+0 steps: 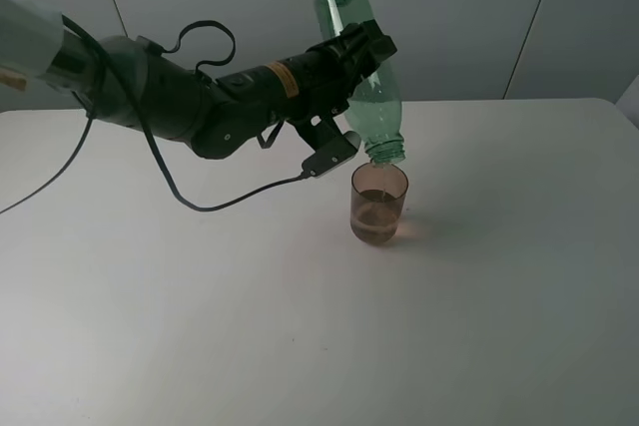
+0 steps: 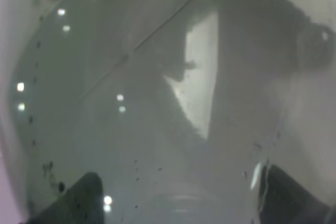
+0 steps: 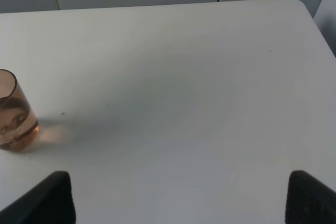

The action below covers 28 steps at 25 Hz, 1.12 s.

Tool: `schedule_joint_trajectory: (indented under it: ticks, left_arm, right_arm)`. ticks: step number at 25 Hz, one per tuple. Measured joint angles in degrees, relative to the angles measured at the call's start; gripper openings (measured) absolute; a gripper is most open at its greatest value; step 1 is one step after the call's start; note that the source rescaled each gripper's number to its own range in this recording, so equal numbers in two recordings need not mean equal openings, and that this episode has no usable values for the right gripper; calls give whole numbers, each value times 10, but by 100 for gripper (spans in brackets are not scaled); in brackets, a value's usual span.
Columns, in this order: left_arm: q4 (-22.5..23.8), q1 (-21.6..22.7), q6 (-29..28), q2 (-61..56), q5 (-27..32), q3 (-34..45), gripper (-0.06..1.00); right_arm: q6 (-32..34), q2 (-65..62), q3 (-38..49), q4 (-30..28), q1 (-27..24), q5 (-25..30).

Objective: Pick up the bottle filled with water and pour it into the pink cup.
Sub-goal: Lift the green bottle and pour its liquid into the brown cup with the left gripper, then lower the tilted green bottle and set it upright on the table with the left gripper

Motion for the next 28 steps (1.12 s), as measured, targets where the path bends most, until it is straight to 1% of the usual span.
schedule_joint_trajectory:
  ticks: [2,8,15,17,20,22,25,28]
  left_arm:
    - [9,0,0,-4,-2,0,4]
    - [13,0,0,-10,-4,0,4]
    - [11,0,0,-10,-4,0,4]
    - [8,0,-7,-10,-4,0,4]
    - [0,0,-50,-14,-4,0,4]
    - [-4,0,-92,-20,-4,0,4]
    - [-21,0,-166,-35,3,2,4]
    - [-45,0,-259,-65,22,28,4]
  right_arm:
    - [0,0,0,0,0,0]
    - [0,0,0,0,0,0]
    - [0,0,0,0,0,0]
    - [0,0,0,0,0,0]
    - [0,0,0,0,0,0]
    - [0,0,0,0,0,0]
    - [0,0,0,0,0,0]
    - [0,0,0,0,0,0]
